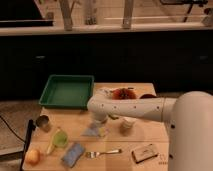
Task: Wipe table surface with towel
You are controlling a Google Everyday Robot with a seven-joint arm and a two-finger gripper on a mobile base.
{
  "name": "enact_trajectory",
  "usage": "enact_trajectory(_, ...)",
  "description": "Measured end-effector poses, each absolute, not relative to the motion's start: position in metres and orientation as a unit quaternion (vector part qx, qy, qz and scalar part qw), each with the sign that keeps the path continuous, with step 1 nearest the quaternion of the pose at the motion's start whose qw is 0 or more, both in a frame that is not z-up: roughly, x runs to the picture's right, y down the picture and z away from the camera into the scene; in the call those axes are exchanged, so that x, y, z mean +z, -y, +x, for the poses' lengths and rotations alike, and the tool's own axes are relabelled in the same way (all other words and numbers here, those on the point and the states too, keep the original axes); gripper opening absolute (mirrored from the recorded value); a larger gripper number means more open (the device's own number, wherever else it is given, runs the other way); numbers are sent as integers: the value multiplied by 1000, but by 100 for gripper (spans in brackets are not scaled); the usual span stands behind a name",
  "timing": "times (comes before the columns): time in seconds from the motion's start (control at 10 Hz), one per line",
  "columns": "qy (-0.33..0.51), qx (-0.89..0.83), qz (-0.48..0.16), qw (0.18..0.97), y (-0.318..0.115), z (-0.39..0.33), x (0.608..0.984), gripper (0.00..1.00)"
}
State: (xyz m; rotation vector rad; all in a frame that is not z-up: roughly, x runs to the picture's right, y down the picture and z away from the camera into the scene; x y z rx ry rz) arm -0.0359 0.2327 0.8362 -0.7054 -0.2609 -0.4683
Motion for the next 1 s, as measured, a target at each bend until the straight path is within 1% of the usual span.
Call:
enact_trajectory(0.1,126,-227,-347,901,-235,-35,838,34)
enact_trajectory(0.3,127,-228,-347,901,-234,-36,838,16)
enact_trajectory(0.4,126,-229,-349,900,-234,-36,836,5)
enact_trajectory(0.5,126,-229,-349,900,-234,-35,836,1)
enact_trajectory(1.0,106,-211,-350,907,-229,-14,837,0)
